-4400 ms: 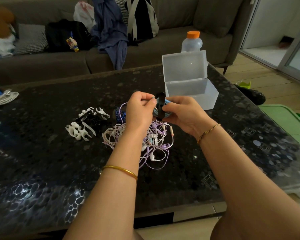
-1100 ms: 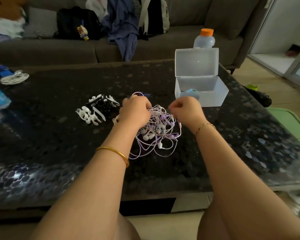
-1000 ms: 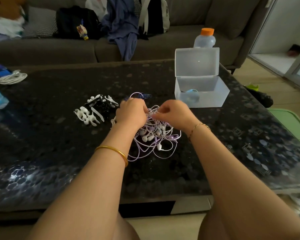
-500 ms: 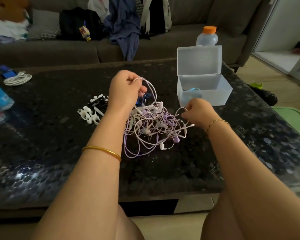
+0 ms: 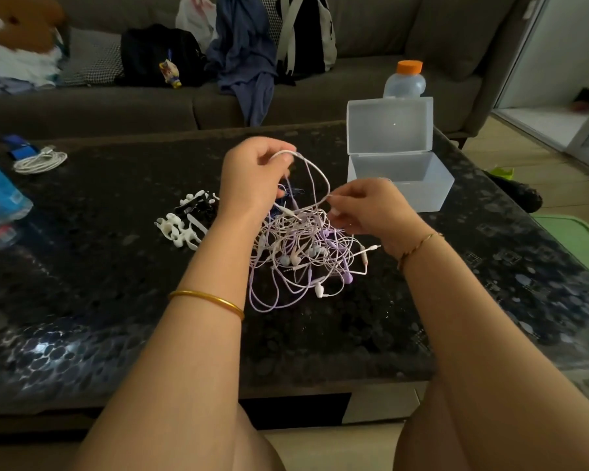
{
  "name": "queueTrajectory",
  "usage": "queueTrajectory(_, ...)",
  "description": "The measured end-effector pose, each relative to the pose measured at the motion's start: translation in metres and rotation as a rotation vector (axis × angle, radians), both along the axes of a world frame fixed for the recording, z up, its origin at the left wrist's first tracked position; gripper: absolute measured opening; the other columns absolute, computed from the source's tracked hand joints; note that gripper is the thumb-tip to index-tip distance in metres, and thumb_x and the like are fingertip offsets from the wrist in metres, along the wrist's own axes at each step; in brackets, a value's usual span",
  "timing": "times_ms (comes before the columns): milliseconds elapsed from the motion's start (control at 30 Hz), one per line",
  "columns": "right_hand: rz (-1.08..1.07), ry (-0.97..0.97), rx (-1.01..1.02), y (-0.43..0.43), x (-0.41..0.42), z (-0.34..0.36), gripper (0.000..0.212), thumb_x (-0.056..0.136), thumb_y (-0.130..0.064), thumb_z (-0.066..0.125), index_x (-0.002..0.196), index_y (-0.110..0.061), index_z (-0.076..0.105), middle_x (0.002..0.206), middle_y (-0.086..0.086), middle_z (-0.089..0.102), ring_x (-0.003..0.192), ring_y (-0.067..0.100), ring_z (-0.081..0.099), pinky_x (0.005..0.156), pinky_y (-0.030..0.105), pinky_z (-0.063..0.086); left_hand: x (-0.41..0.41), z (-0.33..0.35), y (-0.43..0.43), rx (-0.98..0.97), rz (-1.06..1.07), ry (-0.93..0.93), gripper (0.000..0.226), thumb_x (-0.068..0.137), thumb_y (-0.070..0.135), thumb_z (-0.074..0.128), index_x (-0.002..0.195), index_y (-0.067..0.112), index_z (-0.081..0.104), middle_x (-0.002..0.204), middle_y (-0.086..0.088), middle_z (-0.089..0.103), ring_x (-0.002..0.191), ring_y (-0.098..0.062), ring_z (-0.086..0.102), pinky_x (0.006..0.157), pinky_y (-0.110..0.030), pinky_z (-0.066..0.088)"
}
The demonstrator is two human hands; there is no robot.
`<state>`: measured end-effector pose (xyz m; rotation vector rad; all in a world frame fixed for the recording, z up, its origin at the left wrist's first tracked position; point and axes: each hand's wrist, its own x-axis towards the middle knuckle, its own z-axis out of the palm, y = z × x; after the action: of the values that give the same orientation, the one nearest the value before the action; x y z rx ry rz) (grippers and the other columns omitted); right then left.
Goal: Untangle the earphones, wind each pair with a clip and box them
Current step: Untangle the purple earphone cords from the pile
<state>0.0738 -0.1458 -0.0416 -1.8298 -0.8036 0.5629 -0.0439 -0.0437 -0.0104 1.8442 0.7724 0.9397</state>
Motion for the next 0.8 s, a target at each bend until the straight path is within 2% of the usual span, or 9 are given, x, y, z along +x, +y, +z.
queueTrajectory(67,-0.087,0.145,0.089,-0.001,0.003,0.002,0.011,0.095,-0.013,0.054,0.091,-0.008,0.062,0.074,0.003,0.060,0.064,0.011,0.058,0.060,0.019,0.054,-0.002,-0.001,0.003,0.041,0.048,0.045,0.025,0.094,0.009,0.054,0.114,0.019,0.067,0.102,0.010,0.062,0.092,-0.003,0.057,0.081,-0.017,0.048)
queueTrajectory(133,-0.172,0.251,0.150,-0.002,0.006,0.002,0.013,0.096,-0.013,0.050,0.088,-0.008,0.058,0.078,0.004,0.058,0.072,0.013,0.057,0.066,0.023,0.055,-0.003,-0.002,0.006,0.027,0.093,0.077,0.028,0.094,0.008,0.053,0.115,0.019,0.067,0.103,0.010,0.060,0.093,-0.002,0.054,0.084,-0.017,0.044)
queueTrajectory(233,-0.264,0.616,0.326,-0.001,0.007,0.006,0.011,0.095,-0.009,0.043,0.088,-0.009,0.052,0.095,0.010,0.064,0.096,0.023,0.063,0.086,0.039,0.054,-0.004,-0.003,0.008,-0.032,0.180,0.123,0.022,0.094,0.008,0.051,0.101,0.020,0.068,0.101,0.007,0.061,0.093,-0.008,0.055,0.082,-0.022,0.047)
queueTrajectory(300,-0.249,0.865,0.479,-0.001,0.006,0.010,0.011,0.091,-0.005,0.038,0.084,-0.006,0.047,0.090,0.015,0.068,0.094,0.028,0.067,0.085,0.042,0.053,-0.004,-0.002,0.009,-0.093,0.193,0.127,0.022,0.094,0.007,0.049,0.093,0.022,0.065,0.093,0.005,0.064,0.085,-0.009,0.056,0.074,-0.023,0.048)
queueTrajectory(333,-0.236,0.884,0.491,0.000,0.006,0.008,0.010,0.089,-0.005,0.036,0.083,-0.005,0.045,0.083,0.015,0.069,0.089,0.029,0.068,0.083,0.042,0.053,-0.004,-0.002,0.009,-0.133,0.182,0.118,0.022,0.095,0.008,0.047,0.093,0.022,0.064,0.088,0.005,0.065,0.075,-0.007,0.055,0.064,-0.019,0.045)
queueTrajectory(467,-0.209,0.331,0.160,0.001,0.002,0.004,0.012,0.094,-0.006,0.040,0.099,-0.006,0.051,0.071,0.011,0.063,0.063,0.022,0.065,0.065,0.031,0.055,-0.005,0.003,0.006,-0.239,0.090,0.105,0.017,0.093,0.008,0.048,0.093,0.017,0.062,0.079,0.002,0.070,0.052,-0.005,0.048,0.046,-0.017,0.034)
queueTrajectory(567,-0.078,0.242,0.106,0.003,-0.005,0.006,0.017,0.096,-0.006,0.041,0.103,-0.003,0.056,0.071,0.012,0.062,0.048,0.020,0.061,0.052,0.026,0.056,-0.006,0.006,0.003,-0.262,0.015,0.081,0.020,0.090,0.004,0.047,0.088,0.016,0.064,0.078,-0.001,0.071,0.053,-0.008,0.047,0.045,-0.019,0.032)
queueTrajectory(667,0.002,0.094,0.021,0.010,-0.011,0.003,0.021,0.100,-0.019,0.040,0.105,-0.011,0.059,0.082,0.009,0.064,0.053,0.016,0.063,0.057,0.025,0.057,-0.007,0.007,0.001,-0.263,-0.044,0.087,0.023,0.089,0.004,0.047,0.084,0.018,0.065,0.078,0.000,0.072,0.054,-0.008,0.047,0.049,-0.021,0.034)
queueTrajectory(800,0.076,0.140,0.062,0.016,-0.017,0.006,0.034,0.097,-0.043,0.042,0.095,-0.017,0.064,0.090,0.002,0.064,0.078,0.013,0.059,0.076,0.031,0.051,-0.007,0.005,0.003,-0.248,-0.052,0.104,0.022,0.089,0.007,0.049,0.085,0.020,0.066,0.083,0.000,0.071,0.060,-0.008,0.051,0.051,-0.022,0.036)
